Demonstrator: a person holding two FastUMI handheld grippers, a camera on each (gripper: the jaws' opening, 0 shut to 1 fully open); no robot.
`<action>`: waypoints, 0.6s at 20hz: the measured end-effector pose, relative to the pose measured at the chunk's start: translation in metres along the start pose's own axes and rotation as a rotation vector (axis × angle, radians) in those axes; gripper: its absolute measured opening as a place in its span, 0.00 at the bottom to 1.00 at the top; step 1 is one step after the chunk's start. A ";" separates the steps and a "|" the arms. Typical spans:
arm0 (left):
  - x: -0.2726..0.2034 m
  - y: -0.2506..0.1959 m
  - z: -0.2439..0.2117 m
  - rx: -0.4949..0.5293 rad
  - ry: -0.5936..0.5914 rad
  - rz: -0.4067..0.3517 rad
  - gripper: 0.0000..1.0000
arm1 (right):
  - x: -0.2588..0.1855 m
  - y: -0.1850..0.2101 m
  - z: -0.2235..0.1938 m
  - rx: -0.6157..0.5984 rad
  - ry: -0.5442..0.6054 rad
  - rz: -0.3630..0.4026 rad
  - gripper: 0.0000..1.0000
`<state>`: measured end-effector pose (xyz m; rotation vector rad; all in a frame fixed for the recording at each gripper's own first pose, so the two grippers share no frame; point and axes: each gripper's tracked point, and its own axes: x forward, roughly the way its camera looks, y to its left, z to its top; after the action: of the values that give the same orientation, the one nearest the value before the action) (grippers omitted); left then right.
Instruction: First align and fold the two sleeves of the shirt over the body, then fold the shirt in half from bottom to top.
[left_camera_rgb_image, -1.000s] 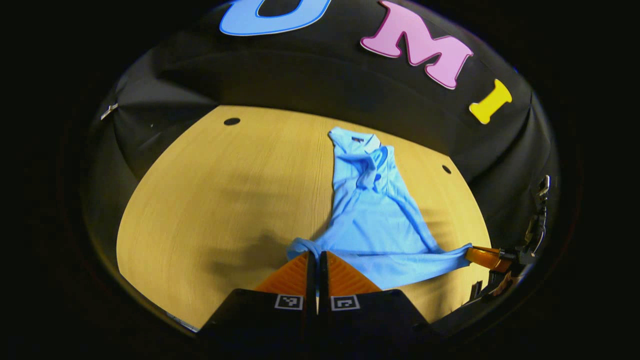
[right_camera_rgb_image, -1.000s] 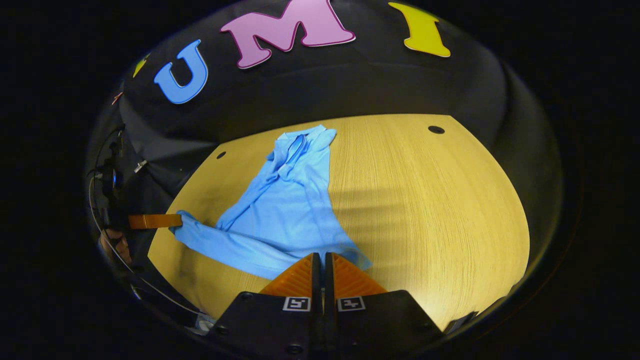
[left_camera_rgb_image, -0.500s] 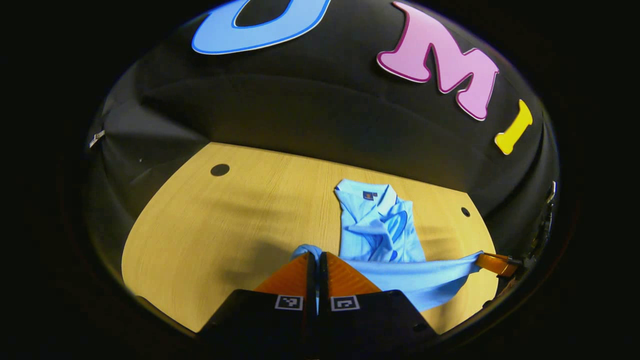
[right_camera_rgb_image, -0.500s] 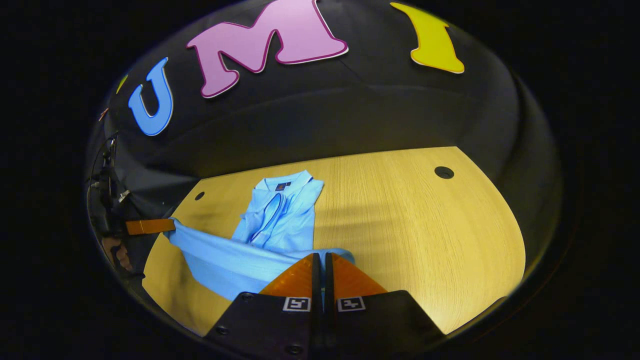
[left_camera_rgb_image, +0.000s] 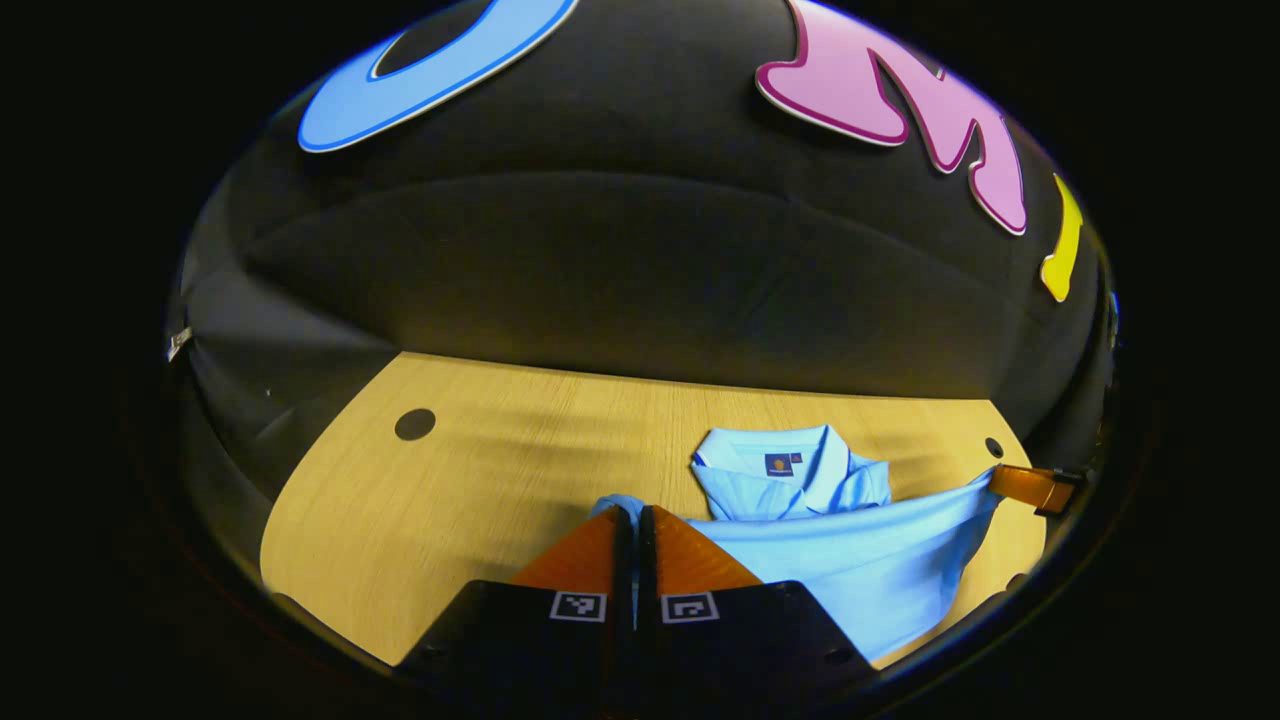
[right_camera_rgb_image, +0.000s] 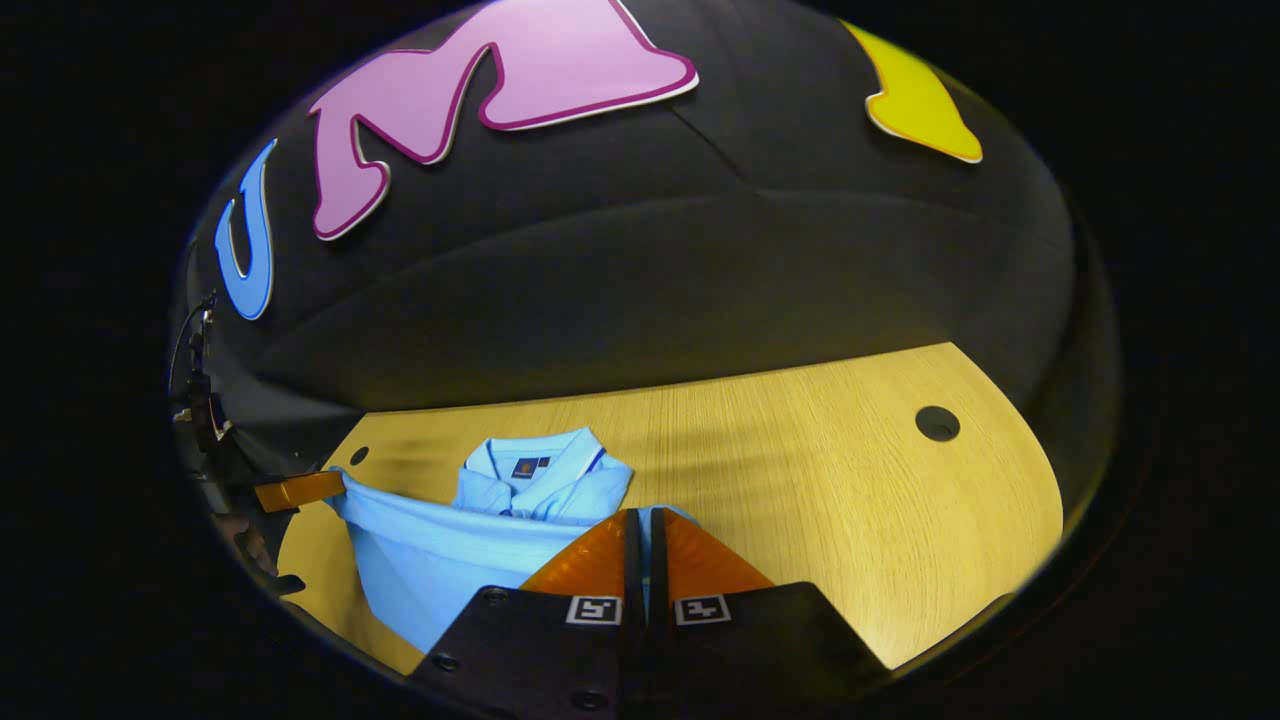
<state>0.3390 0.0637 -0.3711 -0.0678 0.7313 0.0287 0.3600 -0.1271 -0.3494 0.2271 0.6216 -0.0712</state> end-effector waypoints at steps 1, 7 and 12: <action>0.008 0.000 0.003 0.009 -0.002 0.010 0.06 | 0.010 -0.001 0.003 -0.005 -0.004 -0.004 0.05; 0.048 0.003 -0.011 -0.001 0.043 0.081 0.06 | 0.055 -0.006 -0.012 0.000 0.034 -0.031 0.05; 0.065 0.003 -0.010 0.006 0.018 0.096 0.06 | 0.069 -0.011 -0.021 -0.014 0.046 -0.038 0.05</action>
<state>0.3811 0.0657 -0.4222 -0.0268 0.7522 0.1175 0.4026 -0.1332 -0.4085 0.2037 0.6725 -0.0985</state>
